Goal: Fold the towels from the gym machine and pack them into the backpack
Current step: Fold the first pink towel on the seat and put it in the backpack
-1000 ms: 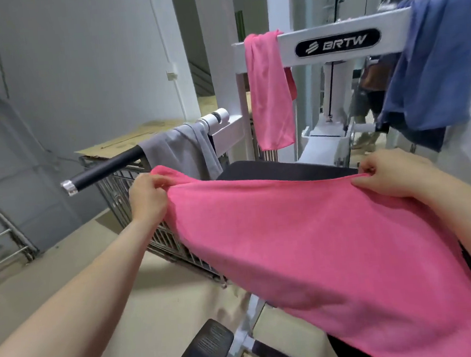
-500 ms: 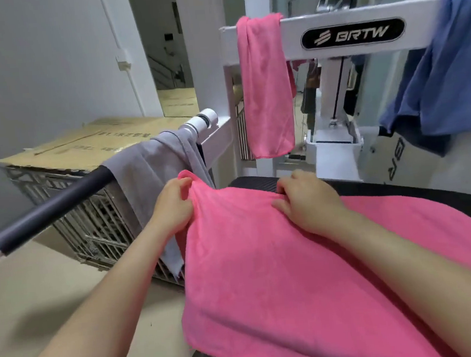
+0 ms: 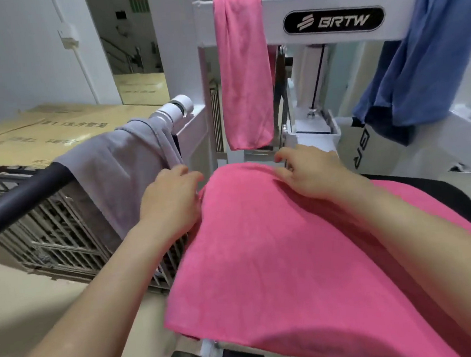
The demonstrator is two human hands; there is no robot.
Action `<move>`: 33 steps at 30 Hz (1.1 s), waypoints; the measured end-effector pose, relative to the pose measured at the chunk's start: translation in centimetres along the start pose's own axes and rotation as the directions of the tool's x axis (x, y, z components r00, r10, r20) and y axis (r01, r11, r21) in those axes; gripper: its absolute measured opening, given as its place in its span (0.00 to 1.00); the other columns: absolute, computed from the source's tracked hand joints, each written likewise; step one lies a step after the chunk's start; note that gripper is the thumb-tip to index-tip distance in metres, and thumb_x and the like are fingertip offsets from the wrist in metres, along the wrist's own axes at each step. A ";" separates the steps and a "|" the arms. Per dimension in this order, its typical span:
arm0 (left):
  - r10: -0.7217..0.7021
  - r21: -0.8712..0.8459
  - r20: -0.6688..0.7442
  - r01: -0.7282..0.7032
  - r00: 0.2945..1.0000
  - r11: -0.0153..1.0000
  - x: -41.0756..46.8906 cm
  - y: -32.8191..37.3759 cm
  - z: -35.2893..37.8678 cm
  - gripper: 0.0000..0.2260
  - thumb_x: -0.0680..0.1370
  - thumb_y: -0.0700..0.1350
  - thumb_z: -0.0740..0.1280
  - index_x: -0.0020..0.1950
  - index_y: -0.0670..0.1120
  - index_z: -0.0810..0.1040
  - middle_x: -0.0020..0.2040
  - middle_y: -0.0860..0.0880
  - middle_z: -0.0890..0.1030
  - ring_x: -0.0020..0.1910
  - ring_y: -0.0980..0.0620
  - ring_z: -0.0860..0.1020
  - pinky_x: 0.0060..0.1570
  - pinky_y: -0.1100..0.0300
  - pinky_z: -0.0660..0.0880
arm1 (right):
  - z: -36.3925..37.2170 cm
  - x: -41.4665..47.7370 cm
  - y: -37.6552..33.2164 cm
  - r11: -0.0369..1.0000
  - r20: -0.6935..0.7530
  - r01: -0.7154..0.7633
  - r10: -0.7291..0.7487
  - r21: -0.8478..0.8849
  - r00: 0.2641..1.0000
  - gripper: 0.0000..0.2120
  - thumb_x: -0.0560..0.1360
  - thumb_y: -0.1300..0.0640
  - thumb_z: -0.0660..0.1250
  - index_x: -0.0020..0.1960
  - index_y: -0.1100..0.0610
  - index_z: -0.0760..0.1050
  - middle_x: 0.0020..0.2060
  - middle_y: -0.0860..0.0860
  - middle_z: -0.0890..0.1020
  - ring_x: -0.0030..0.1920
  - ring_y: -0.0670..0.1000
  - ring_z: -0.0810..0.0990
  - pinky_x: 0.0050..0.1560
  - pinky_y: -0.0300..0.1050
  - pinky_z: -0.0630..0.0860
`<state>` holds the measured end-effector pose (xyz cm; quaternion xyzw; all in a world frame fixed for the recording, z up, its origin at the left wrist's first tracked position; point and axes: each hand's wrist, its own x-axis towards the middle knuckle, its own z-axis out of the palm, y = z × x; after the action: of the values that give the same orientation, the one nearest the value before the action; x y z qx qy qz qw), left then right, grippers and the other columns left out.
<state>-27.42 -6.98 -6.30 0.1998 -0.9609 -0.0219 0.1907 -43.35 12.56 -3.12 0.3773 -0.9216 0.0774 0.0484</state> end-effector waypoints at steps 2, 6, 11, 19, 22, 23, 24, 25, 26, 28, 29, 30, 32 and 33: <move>0.206 -0.311 0.019 -0.190 0.978 0.931 -0.5 3.7 -1.0 0.14 0.79 0.49 0.62 0.63 0.51 0.78 0.62 0.51 0.79 0.62 0.49 0.75 0.60 0.55 0.72 | -1.7 -1.7 3.0 0.999 0.127 -0.011 0.006 0.040 0.992 0.18 0.77 0.39 0.58 0.63 0.46 0.72 0.57 0.51 0.79 0.55 0.55 0.76 0.57 0.54 0.74; 0.482 -0.145 0.222 -0.461 0.847 0.876 -1.4 9.4 -0.2 0.22 0.77 0.47 0.58 0.72 0.57 0.64 0.67 0.49 0.72 0.64 0.45 0.72 0.64 0.50 0.68 | -5.2 -5.3 9.0 0.999 0.273 -0.037 0.026 0.035 0.962 0.13 0.75 0.44 0.65 0.56 0.48 0.77 0.48 0.45 0.80 0.47 0.50 0.76 0.49 0.44 0.72; 0.304 0.198 0.253 -0.357 0.918 0.913 -2.0 14.6 -0.7 0.13 0.76 0.44 0.57 0.59 0.54 0.70 0.56 0.49 0.77 0.54 0.44 0.74 0.53 0.48 0.74 | -7.1 -7.3 14.0 0.998 0.448 -0.031 0.001 0.059 0.894 0.14 0.70 0.37 0.69 0.45 0.48 0.79 0.39 0.42 0.80 0.41 0.45 0.78 0.42 0.41 0.72; 0.634 -0.114 0.078 -0.625 0.769 0.772 -8.4 30.5 0.9 0.12 0.78 0.51 0.58 0.57 0.48 0.74 0.51 0.48 0.75 0.48 0.44 0.75 0.39 0.48 0.76 | -7.5 -9.1 19.0 0.997 0.552 0.065 -0.080 0.047 0.830 0.06 0.70 0.50 0.71 0.38 0.50 0.78 0.34 0.45 0.77 0.38 0.47 0.73 0.44 0.45 0.72; 0.570 -0.072 0.023 -0.568 0.821 0.820 -8.2 32.2 0.9 0.11 0.79 0.51 0.56 0.51 0.47 0.75 0.47 0.47 0.76 0.44 0.42 0.77 0.33 0.51 0.72 | -6.7 -9.4 19.1 0.983 0.473 0.151 -0.184 0.108 0.862 0.08 0.70 0.53 0.70 0.34 0.53 0.76 0.30 0.46 0.75 0.33 0.46 0.71 0.40 0.44 0.70; 0.550 -0.059 -0.013 -0.549 0.835 0.834 -8.3 32.7 0.6 0.14 0.79 0.54 0.55 0.49 0.47 0.75 0.45 0.47 0.77 0.42 0.42 0.78 0.32 0.52 0.70 | -6.3 -9.4 18.9 0.966 0.403 0.142 -0.221 0.215 0.888 0.08 0.71 0.55 0.69 0.33 0.53 0.75 0.30 0.47 0.74 0.32 0.46 0.70 0.38 0.43 0.70; 0.514 -0.043 -0.035 -0.515 0.857 0.856 -8.5 33.4 0.1 0.17 0.79 0.58 0.53 0.49 0.48 0.74 0.44 0.47 0.78 0.41 0.42 0.78 0.32 0.53 0.67 | -5.9 -9.4 18.9 0.919 0.336 0.097 -0.236 0.382 0.912 0.08 0.73 0.57 0.66 0.34 0.55 0.74 0.30 0.49 0.74 0.32 0.46 0.70 0.36 0.41 0.70; 0.465 -0.026 -0.042 -0.467 0.884 0.884 -8.7 34.2 -0.3 0.20 0.78 0.62 0.52 0.51 0.48 0.73 0.44 0.47 0.78 0.41 0.41 0.78 0.33 0.54 0.64 | -5.6 -9.4 18.8 0.814 0.285 0.024 -0.231 0.580 0.930 0.09 0.74 0.60 0.64 0.35 0.56 0.72 0.31 0.50 0.72 0.31 0.46 0.69 0.33 0.40 0.69; 0.413 -0.003 -0.030 -0.413 0.910 0.911 -9.0 35.0 -0.5 0.23 0.77 0.65 0.52 0.52 0.48 0.72 0.44 0.47 0.78 0.41 0.41 0.78 0.32 0.54 0.61 | -5.3 -9.5 18.9 0.656 0.255 -0.052 -0.218 0.753 0.942 0.10 0.76 0.62 0.61 0.36 0.56 0.70 0.30 0.50 0.70 0.30 0.46 0.67 0.30 0.39 0.66; 0.346 0.062 0.018 -0.346 0.938 0.936 -9.6 36.7 -0.6 0.26 0.72 0.68 0.59 0.53 0.46 0.71 0.40 0.46 0.78 0.35 0.41 0.77 0.27 0.56 0.54 | -4.8 -9.4 19.2 0.342 0.209 -0.137 -0.185 0.930 0.960 0.14 0.76 0.65 0.59 0.33 0.54 0.66 0.27 0.48 0.67 0.27 0.45 0.63 0.27 0.39 0.59; 0.336 0.093 0.086 -0.343 0.938 0.935 -9.8 37.4 -0.9 0.25 0.67 0.66 0.65 0.49 0.45 0.74 0.35 0.46 0.77 0.29 0.44 0.76 0.26 0.59 0.47 | -4.5 -9.2 19.4 0.255 0.181 -0.141 -0.144 0.957 0.973 0.15 0.75 0.66 0.60 0.32 0.53 0.66 0.27 0.47 0.67 0.27 0.45 0.64 0.28 0.39 0.59; 0.334 0.130 0.109 -0.346 0.936 0.929 -9.8 37.9 -1.1 0.23 0.60 0.63 0.71 0.42 0.46 0.76 0.30 0.48 0.76 0.24 0.47 0.74 0.28 0.61 0.43 | -4.2 -9.1 19.5 0.250 0.152 -0.126 -0.085 0.960 0.985 0.15 0.74 0.66 0.61 0.31 0.53 0.66 0.28 0.46 0.70 0.28 0.45 0.68 0.29 0.39 0.62; 0.350 0.163 0.068 -0.357 0.934 0.920 -9.4 38.6 -0.8 0.17 0.49 0.56 0.76 0.28 0.48 0.75 0.23 0.50 0.73 0.19 0.50 0.70 0.30 0.63 0.43 | -3.4 -8.8 20.1 0.453 0.064 -0.081 0.053 0.888 0.997 0.15 0.72 0.65 0.65 0.31 0.52 0.66 0.34 0.47 0.76 0.33 0.48 0.75 0.35 0.42 0.66; 0.355 0.173 0.063 -0.361 0.933 0.916 -9.3 38.7 -0.5 0.17 0.47 0.53 0.77 0.24 0.48 0.73 0.22 0.50 0.72 0.19 0.50 0.69 0.30 0.63 0.46 | -3.0 -8.7 20.5 0.555 0.014 -0.069 0.104 0.829 0.994 0.14 0.70 0.64 0.66 0.31 0.52 0.66 0.34 0.47 0.75 0.34 0.49 0.74 0.35 0.41 0.66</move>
<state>-33.87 32.28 -4.59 0.0368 -0.9819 0.0981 0.1578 -51.51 33.55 -3.59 0.3086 -0.7938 0.5099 -0.1212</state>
